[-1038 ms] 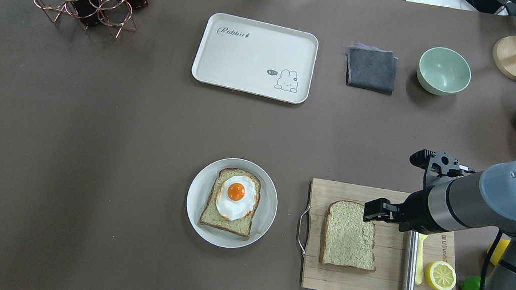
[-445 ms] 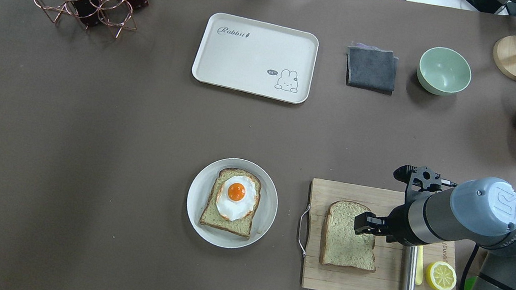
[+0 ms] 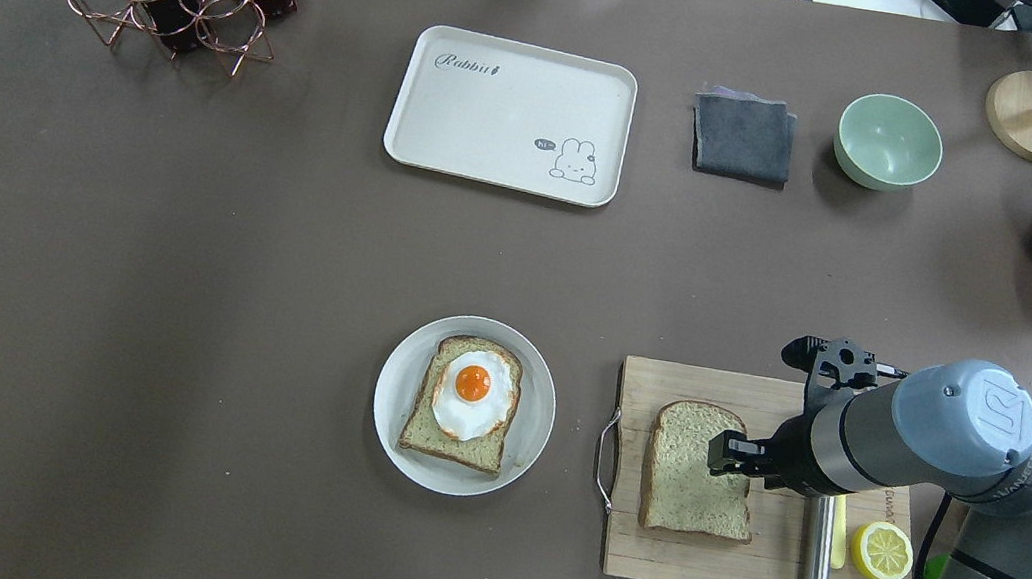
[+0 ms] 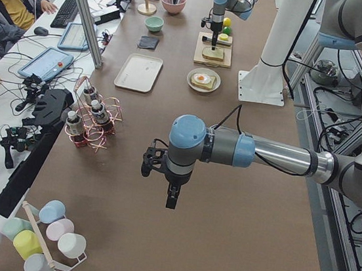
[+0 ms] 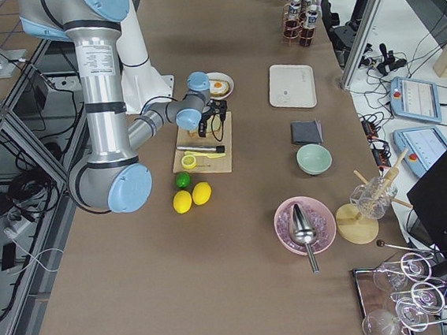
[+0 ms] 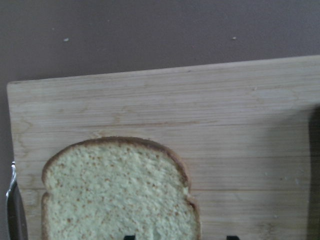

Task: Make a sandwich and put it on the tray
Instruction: 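Lower the right gripper and grasp the bread slice by its edge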

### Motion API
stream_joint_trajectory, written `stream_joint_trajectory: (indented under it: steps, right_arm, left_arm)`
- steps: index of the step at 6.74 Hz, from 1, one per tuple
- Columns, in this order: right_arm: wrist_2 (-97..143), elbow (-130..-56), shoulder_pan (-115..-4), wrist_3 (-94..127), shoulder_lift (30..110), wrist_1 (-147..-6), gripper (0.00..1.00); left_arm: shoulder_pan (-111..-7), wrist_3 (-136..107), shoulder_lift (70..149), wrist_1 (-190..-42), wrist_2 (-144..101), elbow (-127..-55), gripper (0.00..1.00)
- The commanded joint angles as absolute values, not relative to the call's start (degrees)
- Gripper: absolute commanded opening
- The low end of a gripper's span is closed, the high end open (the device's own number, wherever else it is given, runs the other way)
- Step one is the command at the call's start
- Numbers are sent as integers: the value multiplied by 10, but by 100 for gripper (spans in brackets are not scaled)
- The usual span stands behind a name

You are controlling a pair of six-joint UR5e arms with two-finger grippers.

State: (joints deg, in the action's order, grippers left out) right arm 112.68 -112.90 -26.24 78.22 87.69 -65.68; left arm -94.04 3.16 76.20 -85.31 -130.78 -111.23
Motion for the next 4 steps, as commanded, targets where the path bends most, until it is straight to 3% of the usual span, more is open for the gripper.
stream_joint_trajectory:
  steps: [1, 2, 4]
  right_arm:
    - [1127, -1128, -261, 783, 876, -657, 65]
    - [1127, -1126, -259, 784, 876, -657, 64]
    - [1127, -1121, -258, 786, 876, -656, 42]
  left_arm:
    - [-940, 32, 762, -853, -1308, -1114, 98]
    - [-940, 32, 761, -853, -1308, -1114, 98]
    - [-941, 33, 761, -853, -1308, -1116, 98]
